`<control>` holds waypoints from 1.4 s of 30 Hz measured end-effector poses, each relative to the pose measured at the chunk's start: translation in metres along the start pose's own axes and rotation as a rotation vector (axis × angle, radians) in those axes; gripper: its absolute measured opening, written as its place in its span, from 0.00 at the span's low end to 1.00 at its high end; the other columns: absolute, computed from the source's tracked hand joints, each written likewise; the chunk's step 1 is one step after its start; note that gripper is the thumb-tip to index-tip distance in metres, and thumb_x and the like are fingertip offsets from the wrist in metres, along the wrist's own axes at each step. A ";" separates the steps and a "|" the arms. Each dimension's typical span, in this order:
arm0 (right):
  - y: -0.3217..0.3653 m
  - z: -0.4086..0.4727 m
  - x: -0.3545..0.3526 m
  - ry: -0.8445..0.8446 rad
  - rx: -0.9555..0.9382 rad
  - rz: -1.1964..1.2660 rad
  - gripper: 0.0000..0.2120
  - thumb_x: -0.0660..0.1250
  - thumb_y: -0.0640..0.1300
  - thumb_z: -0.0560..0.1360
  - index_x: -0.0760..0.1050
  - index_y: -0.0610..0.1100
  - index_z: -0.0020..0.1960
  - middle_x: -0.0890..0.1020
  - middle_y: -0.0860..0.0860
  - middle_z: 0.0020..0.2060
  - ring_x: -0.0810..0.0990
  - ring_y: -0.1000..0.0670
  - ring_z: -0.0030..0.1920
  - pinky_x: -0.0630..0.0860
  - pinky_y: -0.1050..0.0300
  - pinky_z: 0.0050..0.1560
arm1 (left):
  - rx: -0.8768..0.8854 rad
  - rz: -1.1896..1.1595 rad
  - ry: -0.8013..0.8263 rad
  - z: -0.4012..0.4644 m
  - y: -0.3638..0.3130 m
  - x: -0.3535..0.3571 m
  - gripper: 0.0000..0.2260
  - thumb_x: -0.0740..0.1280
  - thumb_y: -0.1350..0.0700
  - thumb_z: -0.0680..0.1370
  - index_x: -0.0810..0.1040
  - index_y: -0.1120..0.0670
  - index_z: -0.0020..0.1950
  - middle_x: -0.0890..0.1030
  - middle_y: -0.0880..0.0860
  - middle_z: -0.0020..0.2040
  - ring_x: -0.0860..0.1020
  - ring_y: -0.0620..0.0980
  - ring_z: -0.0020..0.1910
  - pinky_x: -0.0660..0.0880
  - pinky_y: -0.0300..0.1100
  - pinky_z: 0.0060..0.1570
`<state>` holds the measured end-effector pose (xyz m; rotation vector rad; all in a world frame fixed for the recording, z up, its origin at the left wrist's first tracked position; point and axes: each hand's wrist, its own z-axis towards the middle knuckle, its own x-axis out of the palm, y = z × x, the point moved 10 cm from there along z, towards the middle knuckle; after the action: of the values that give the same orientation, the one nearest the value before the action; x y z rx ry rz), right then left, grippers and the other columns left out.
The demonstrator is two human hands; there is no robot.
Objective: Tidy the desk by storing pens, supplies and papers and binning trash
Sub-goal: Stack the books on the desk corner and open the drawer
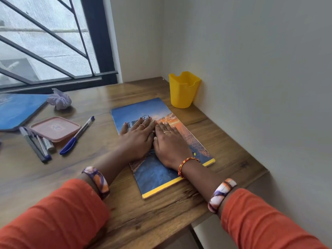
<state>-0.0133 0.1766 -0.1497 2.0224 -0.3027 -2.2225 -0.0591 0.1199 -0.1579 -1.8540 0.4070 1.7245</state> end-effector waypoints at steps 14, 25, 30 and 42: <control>-0.001 -0.004 -0.016 -0.133 0.017 0.113 0.21 0.55 0.44 0.78 0.66 0.41 0.69 0.71 0.43 0.68 0.67 0.45 0.69 0.61 0.52 0.71 | 0.024 0.010 0.075 0.003 -0.001 0.001 0.23 0.46 0.47 0.81 0.49 0.45 0.77 0.48 0.46 0.78 0.45 0.48 0.77 0.42 0.58 0.73; 0.136 0.037 -0.034 -0.132 -0.151 0.057 0.13 0.60 0.48 0.72 0.81 0.47 0.49 0.84 0.47 0.48 0.81 0.42 0.50 0.77 0.48 0.51 | -0.055 -0.607 0.068 -0.060 0.158 -0.105 0.13 0.64 0.59 0.78 0.76 0.60 0.61 0.79 0.58 0.55 0.76 0.48 0.52 0.71 0.38 0.59; 0.281 0.093 0.001 -0.007 -0.405 0.219 0.16 0.59 0.48 0.73 0.78 0.47 0.57 0.81 0.47 0.56 0.79 0.44 0.57 0.74 0.50 0.56 | -0.434 -0.870 -0.028 -0.115 0.316 -0.146 0.04 0.62 0.57 0.79 0.74 0.55 0.46 0.73 0.54 0.44 0.71 0.47 0.40 0.66 0.35 0.36; 0.417 0.208 0.110 0.273 -0.415 -0.290 0.29 0.54 0.61 0.77 0.56 0.49 0.73 0.60 0.42 0.72 0.60 0.42 0.72 0.60 0.42 0.69 | -0.697 -0.493 0.092 -0.182 0.476 -0.170 0.06 0.63 0.53 0.78 0.71 0.56 0.47 0.66 0.52 0.31 0.65 0.47 0.30 0.66 0.39 0.34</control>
<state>-0.2498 -0.2401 -0.1436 2.1886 0.4663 -1.8986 -0.2079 -0.3908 -0.0844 -2.2465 -0.6598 1.5284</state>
